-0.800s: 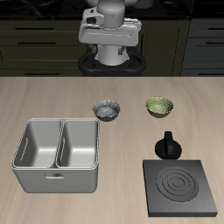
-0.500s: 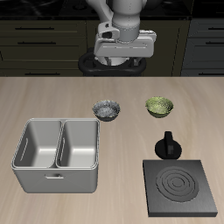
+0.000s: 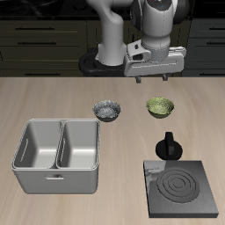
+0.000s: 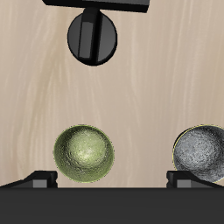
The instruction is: Place the green bowl on the flat stove
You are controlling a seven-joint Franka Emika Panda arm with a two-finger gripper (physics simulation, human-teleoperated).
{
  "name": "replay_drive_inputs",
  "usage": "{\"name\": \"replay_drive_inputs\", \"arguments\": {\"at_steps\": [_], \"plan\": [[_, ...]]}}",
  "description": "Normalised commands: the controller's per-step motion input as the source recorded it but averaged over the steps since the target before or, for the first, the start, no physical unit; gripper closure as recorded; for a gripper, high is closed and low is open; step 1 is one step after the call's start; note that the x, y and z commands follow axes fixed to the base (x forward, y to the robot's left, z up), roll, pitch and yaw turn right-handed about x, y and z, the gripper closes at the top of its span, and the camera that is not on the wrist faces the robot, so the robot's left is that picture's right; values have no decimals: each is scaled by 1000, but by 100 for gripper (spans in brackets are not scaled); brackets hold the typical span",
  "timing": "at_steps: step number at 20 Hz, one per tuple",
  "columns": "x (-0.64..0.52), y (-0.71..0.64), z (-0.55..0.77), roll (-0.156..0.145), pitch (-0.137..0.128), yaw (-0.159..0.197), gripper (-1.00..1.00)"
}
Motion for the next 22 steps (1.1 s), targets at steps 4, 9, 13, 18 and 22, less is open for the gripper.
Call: {"name": "replay_drive_inputs", "arguments": {"at_steps": [4,9,13,18,22], "plan": [[-10,401,-152,54,26,-1,-100],[-108,166,-267,12,14,11,-100],[-348,-158,-247,-16,-13,-14,-100],[-200,-188,-169,-40,-23,-7,-100],[-85,-129,-213,-30,12,-12,-100]]}}
